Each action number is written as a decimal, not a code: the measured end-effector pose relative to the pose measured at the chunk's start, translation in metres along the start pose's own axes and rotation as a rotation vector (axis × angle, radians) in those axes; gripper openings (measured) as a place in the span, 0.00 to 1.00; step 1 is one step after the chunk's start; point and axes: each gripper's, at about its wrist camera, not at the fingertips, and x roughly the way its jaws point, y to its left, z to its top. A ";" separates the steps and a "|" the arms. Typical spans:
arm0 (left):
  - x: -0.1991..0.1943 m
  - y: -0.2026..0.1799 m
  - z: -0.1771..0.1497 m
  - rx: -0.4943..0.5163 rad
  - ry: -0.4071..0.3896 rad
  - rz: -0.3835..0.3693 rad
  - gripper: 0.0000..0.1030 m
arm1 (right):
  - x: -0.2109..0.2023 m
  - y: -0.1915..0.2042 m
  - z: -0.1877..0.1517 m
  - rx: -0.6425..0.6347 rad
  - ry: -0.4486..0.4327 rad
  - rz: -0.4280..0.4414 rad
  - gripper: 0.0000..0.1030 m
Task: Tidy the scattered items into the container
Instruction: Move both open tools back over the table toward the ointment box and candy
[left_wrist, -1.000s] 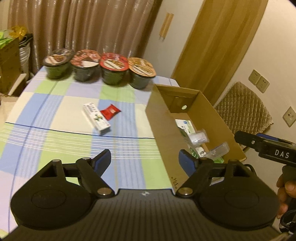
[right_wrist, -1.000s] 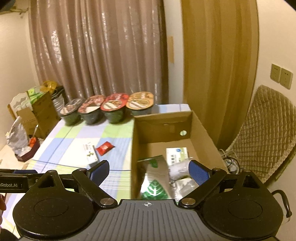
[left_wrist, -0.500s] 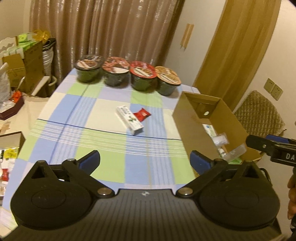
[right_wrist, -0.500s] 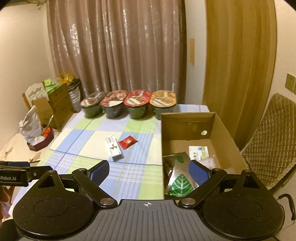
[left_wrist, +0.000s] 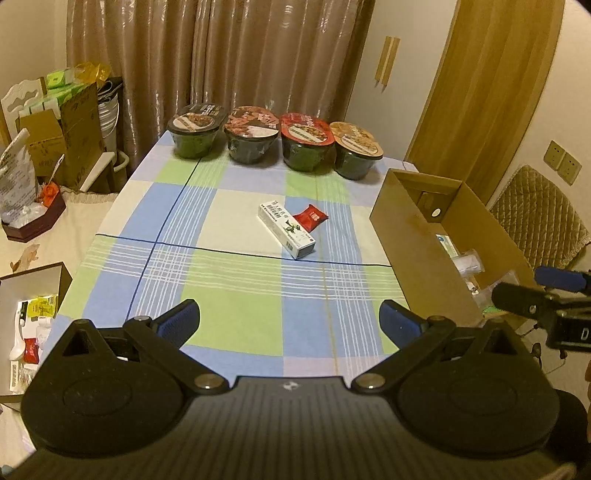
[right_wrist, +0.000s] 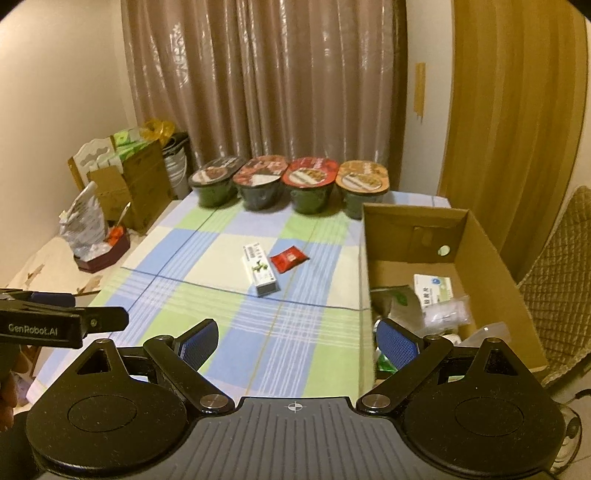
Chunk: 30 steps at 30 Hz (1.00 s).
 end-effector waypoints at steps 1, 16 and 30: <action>0.003 0.002 0.000 -0.004 0.004 0.001 0.98 | 0.003 0.000 0.000 0.001 0.004 0.004 0.95; 0.080 0.038 0.027 -0.049 0.045 0.020 0.98 | 0.091 0.004 0.041 -0.052 0.048 0.088 0.95; 0.211 0.035 0.074 -0.042 0.074 -0.049 0.98 | 0.232 -0.036 0.111 -0.163 0.149 0.123 0.94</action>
